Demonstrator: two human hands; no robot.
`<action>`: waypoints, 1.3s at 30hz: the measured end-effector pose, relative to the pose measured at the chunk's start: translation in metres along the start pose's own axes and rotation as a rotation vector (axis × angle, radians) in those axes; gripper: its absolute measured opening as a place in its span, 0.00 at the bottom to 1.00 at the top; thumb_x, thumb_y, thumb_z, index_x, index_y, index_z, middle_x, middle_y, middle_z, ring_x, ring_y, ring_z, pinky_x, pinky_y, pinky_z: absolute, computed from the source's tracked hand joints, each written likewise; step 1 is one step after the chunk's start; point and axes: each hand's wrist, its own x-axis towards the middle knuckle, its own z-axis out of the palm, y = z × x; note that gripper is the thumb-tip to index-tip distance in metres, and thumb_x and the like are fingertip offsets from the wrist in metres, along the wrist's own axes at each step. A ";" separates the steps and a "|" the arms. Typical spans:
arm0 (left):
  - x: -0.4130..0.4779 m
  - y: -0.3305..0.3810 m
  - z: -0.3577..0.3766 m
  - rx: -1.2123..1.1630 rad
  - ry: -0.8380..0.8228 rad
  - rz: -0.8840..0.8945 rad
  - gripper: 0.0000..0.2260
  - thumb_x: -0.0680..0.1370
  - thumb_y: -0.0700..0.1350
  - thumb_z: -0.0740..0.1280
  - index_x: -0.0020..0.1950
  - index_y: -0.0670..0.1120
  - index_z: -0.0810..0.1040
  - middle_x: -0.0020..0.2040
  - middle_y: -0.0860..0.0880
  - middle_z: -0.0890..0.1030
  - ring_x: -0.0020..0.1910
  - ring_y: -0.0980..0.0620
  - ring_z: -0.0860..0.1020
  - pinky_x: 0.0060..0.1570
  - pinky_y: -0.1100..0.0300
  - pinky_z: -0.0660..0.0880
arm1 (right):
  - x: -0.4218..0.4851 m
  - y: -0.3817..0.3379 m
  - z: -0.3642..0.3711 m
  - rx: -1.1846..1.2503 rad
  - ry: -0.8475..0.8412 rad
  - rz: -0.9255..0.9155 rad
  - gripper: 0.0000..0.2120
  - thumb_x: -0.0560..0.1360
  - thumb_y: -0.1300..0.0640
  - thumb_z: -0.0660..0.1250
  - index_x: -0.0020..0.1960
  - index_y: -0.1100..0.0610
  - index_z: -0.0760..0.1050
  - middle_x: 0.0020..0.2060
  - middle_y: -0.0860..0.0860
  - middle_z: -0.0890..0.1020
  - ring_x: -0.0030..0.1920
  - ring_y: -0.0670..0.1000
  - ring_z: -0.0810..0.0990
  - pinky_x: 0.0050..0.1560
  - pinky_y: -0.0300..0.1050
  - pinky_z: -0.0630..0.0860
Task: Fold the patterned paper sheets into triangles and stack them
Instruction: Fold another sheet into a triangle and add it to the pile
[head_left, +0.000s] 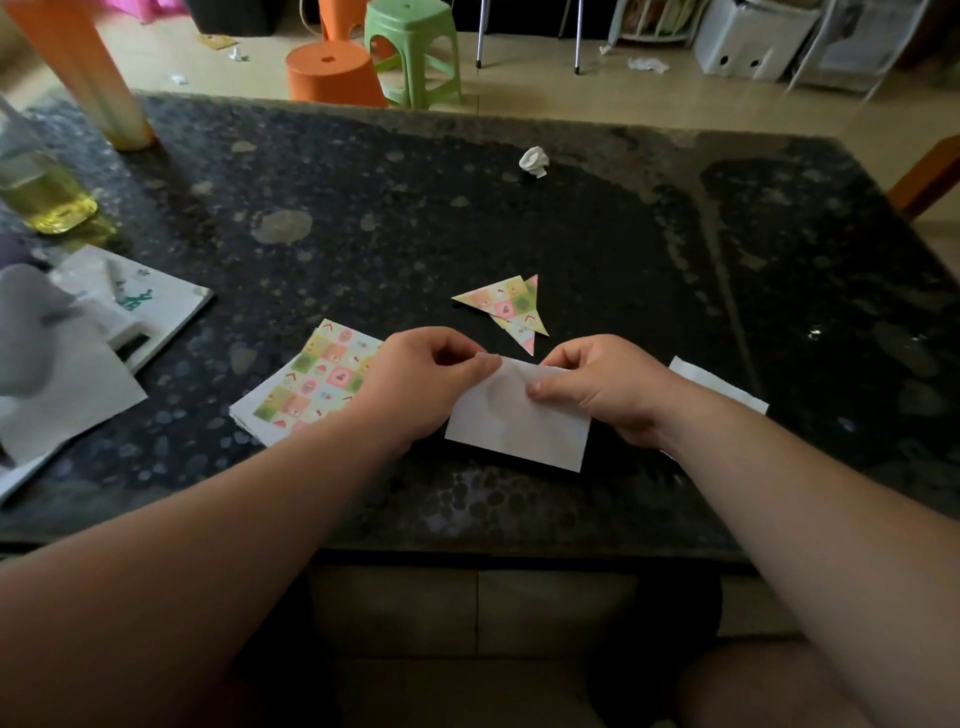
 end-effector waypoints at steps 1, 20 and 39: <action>0.000 -0.001 0.000 -0.033 0.001 -0.007 0.02 0.77 0.53 0.74 0.46 0.58 0.83 0.45 0.59 0.84 0.47 0.60 0.80 0.42 0.63 0.74 | 0.000 0.000 0.000 0.017 0.018 -0.001 0.05 0.74 0.56 0.77 0.48 0.55 0.84 0.46 0.52 0.86 0.48 0.52 0.85 0.45 0.48 0.82; 0.007 -0.004 0.002 -0.525 -0.091 -0.367 0.09 0.76 0.39 0.75 0.53 0.42 0.79 0.50 0.40 0.86 0.42 0.46 0.86 0.34 0.59 0.79 | -0.016 0.000 0.002 0.608 -0.204 0.048 0.25 0.83 0.40 0.55 0.55 0.56 0.83 0.50 0.58 0.87 0.50 0.57 0.85 0.48 0.52 0.78; -0.003 0.005 -0.003 -0.716 -0.391 -0.263 0.19 0.77 0.50 0.70 0.64 0.41 0.80 0.54 0.39 0.85 0.51 0.41 0.85 0.53 0.49 0.82 | -0.008 0.006 0.018 0.355 -0.047 -0.018 0.09 0.79 0.53 0.72 0.46 0.59 0.82 0.38 0.54 0.84 0.27 0.45 0.71 0.23 0.36 0.64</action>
